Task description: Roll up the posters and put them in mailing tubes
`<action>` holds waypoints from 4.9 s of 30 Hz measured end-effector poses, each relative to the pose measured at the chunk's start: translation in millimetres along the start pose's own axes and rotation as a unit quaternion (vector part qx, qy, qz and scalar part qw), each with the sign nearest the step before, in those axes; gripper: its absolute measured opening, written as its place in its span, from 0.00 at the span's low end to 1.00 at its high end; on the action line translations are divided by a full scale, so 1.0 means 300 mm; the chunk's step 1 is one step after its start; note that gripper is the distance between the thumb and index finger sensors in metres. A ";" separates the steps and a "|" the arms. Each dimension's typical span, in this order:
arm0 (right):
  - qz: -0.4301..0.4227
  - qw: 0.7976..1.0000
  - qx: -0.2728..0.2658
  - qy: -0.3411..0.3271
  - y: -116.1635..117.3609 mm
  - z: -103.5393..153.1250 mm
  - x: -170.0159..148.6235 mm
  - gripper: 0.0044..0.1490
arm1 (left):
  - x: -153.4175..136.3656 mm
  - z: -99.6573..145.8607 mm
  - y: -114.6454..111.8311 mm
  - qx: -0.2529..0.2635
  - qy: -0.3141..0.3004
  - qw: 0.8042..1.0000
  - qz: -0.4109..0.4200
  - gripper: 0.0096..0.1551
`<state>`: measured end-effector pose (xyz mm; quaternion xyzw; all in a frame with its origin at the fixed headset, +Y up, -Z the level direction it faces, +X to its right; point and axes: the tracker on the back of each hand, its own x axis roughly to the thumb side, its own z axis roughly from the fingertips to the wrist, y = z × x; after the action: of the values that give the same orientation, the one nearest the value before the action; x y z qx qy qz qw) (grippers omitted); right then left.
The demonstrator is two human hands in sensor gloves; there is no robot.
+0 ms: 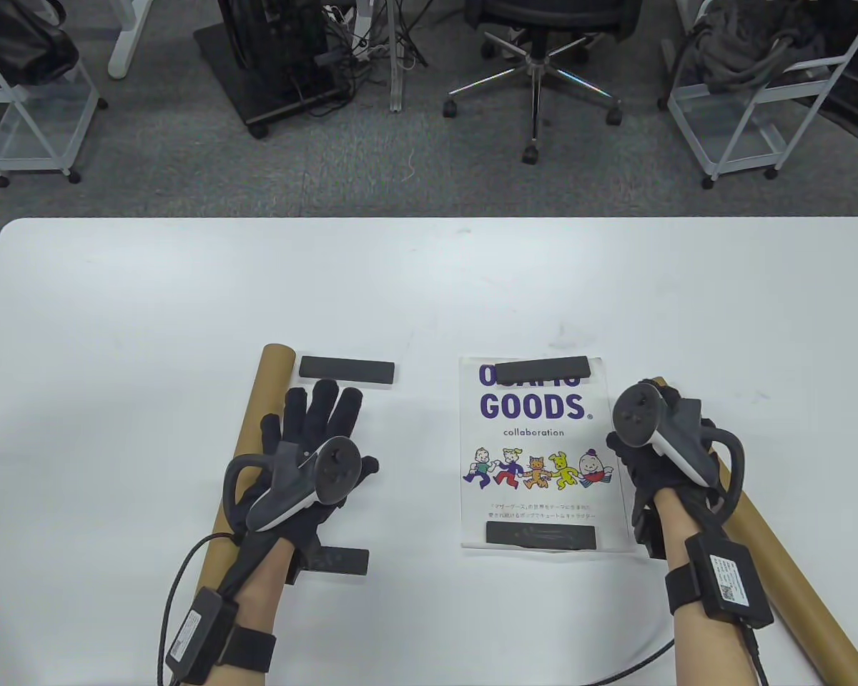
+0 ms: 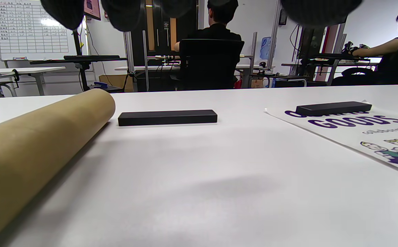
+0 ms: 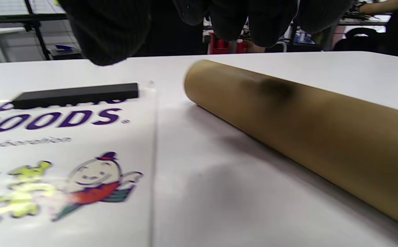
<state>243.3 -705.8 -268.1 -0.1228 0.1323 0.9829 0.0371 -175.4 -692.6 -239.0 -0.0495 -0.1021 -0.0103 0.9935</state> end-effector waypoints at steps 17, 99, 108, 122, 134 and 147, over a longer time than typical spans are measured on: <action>0.104 0.985 0.080 0.110 0.130 -0.044 -0.135 0.64 | -0.005 0.005 0.006 0.002 0.004 1.000 -0.001 0.52; 0.119 0.928 -0.098 -0.338 -0.005 0.274 0.550 0.54 | -0.014 -0.025 -0.006 -0.071 0.025 0.861 0.503 0.24; 0.087 0.937 -0.060 -0.334 -0.022 0.245 0.506 0.50 | 0.004 -0.010 0.033 -0.022 -0.008 0.882 0.471 0.23; 0.104 0.928 -0.030 -0.356 0.004 0.238 0.520 0.56 | -0.003 -0.007 0.014 0.015 0.061 0.897 0.437 0.23; 0.115 0.933 -0.055 -0.337 -0.009 0.238 0.523 0.54 | -0.034 -0.014 0.007 -0.047 0.066 0.835 0.545 0.24; 0.116 0.929 -0.020 -0.351 0.016 0.247 0.533 0.54 | -0.044 -0.014 -0.011 -0.041 0.100 0.836 0.538 0.26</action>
<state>71.1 -684.1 -237.8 0.2454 0.1045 0.9631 -0.0358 -187.5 -696.4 -245.4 -0.1364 0.0412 0.5164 0.8444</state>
